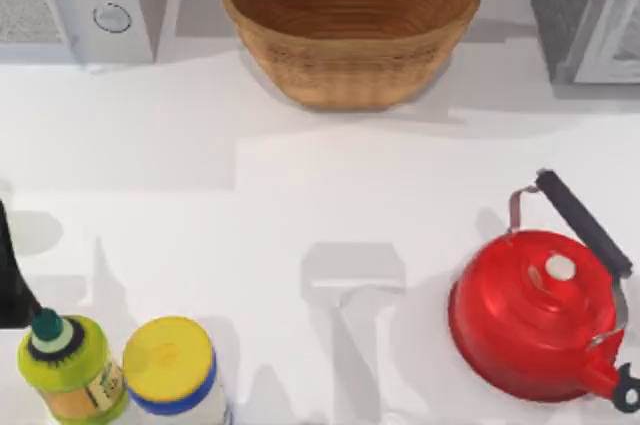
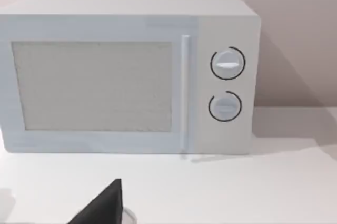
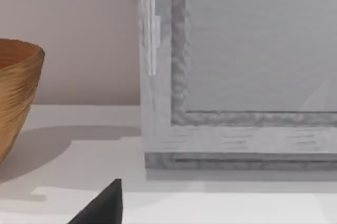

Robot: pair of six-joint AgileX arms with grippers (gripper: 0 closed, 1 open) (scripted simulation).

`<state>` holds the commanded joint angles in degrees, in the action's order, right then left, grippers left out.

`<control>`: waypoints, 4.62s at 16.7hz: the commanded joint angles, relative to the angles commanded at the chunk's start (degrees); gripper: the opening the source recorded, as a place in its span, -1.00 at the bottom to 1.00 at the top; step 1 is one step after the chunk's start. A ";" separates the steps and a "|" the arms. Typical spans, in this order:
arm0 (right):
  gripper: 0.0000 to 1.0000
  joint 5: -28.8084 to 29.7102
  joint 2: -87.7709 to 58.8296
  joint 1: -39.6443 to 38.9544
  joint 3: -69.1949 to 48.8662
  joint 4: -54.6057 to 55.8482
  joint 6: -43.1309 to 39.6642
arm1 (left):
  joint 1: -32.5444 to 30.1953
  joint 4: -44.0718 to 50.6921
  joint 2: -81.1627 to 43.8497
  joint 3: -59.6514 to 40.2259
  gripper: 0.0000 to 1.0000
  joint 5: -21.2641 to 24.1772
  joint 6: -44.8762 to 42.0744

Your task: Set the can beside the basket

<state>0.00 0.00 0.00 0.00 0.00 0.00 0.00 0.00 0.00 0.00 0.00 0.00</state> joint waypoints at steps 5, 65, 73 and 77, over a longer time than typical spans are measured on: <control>1.00 0.00 0.00 0.00 0.00 0.00 0.00 | 0.49 2.94 -3.56 -3.35 1.00 -0.16 -2.36; 1.00 0.00 0.00 0.00 0.00 0.00 0.00 | 10.66 58.09 -115.45 -83.42 -1.00 0.06 -57.19; 1.00 0.00 0.00 0.00 0.00 0.00 0.00 | 8.48 58.64 -116.12 -84.74 -1.00 0.08 -53.67; 1.00 0.00 0.00 0.00 0.00 0.00 0.00 | 1.80 60.31 -118.34 -88.60 -1.00 0.02 -40.94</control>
<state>0.00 0.00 0.00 0.00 0.00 0.00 1.80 60.31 -118.34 -88.60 0.02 -40.94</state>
